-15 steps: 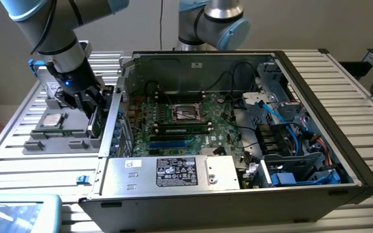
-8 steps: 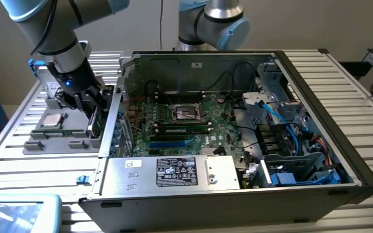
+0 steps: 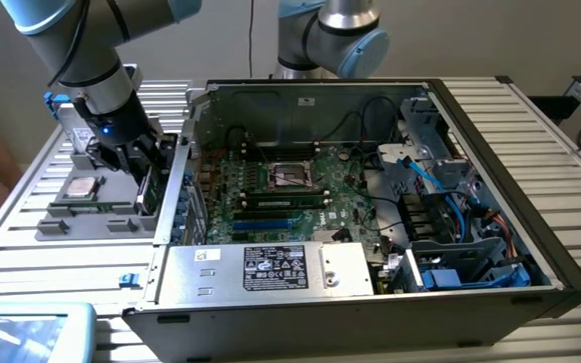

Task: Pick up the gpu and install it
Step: 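Pick up the gpu and move the gpu toward the slot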

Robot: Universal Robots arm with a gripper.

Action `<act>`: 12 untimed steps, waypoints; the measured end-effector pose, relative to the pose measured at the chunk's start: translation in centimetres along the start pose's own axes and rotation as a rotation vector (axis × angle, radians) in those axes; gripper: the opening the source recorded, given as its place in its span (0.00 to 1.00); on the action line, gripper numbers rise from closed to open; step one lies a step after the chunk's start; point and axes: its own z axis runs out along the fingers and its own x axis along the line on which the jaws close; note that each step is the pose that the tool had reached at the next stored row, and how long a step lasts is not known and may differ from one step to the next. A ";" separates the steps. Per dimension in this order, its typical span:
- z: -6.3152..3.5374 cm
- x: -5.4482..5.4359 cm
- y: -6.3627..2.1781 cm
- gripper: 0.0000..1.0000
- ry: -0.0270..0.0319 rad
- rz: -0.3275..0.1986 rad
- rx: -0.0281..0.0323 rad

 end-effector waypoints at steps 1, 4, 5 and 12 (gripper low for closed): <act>0.00 0.0 0.00 0.41 0.0000 0.000 0.0000; 0.01 0.0 0.00 0.29 -0.0001 0.000 -0.0001; 0.01 0.0 0.00 0.29 -0.0001 0.000 -0.0001; -1.76 -0.1 0.17 0.29 -0.0004 0.000 -0.0001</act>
